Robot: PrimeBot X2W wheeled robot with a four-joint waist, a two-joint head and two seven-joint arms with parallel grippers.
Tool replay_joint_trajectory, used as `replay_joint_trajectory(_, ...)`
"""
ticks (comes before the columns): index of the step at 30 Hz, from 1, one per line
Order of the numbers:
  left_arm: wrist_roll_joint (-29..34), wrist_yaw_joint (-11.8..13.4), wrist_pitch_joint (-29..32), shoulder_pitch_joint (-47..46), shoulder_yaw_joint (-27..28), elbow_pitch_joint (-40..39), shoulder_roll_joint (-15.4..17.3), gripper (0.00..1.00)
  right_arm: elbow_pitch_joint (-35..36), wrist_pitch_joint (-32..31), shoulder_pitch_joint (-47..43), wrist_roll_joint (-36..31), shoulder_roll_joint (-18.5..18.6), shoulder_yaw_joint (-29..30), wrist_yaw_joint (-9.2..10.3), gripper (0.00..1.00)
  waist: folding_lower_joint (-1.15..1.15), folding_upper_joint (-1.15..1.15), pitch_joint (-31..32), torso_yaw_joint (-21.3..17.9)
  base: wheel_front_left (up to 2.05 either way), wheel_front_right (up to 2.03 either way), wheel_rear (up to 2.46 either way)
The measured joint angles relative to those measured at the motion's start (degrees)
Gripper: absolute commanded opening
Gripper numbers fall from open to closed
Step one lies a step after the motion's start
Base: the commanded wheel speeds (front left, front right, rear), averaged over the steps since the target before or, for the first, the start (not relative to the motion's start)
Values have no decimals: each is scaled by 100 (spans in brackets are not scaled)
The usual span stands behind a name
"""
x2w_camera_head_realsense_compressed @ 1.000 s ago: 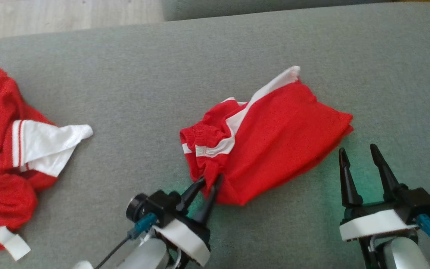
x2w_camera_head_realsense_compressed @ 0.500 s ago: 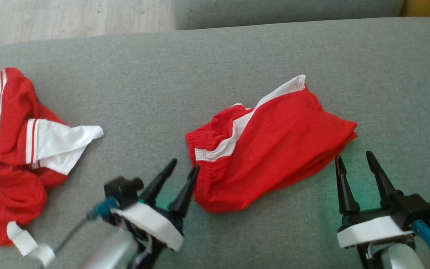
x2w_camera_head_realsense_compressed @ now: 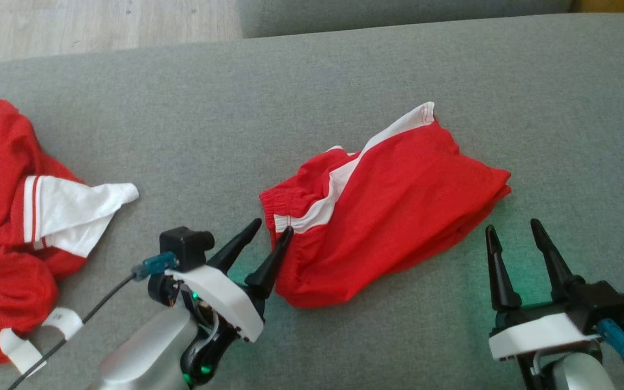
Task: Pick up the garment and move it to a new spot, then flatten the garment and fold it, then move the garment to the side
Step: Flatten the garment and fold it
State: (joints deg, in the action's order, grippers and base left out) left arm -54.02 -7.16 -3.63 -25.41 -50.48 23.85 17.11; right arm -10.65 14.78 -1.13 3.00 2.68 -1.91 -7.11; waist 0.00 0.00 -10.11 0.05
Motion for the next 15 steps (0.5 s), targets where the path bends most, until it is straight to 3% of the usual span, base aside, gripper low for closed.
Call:
replay_joint_trajectory(1, -35, 0, -21, -43, -32, 25, 11, 90, 0, 0, 0, -1, 0, 2, 0, 100, 0, 0, -8, -4, 0, 0, 0)
replay_joint_trajectory(3, -98, 0, -76, -137, -147, 69, 33, 0, 0, 0, 1, -5, 0, 1, 0, 100, 0, 0, -22, -14, 0, 0, 0)
replay_joint_trajectory(10, -454, 0, -162, -281, -749, -86, 157, 0, 0, 0, -12, -5, 0, 12, 0, 100, 0, 0, 39, 3, 0, 0, 0)
replay_joint_trajectory(15, -411, 0, -621, -315, -978, -224, 425, 0, 15, 0, -75, -5, 1, 56, 0, 100, 0, 0, 93, 141, 0, 0, 0)
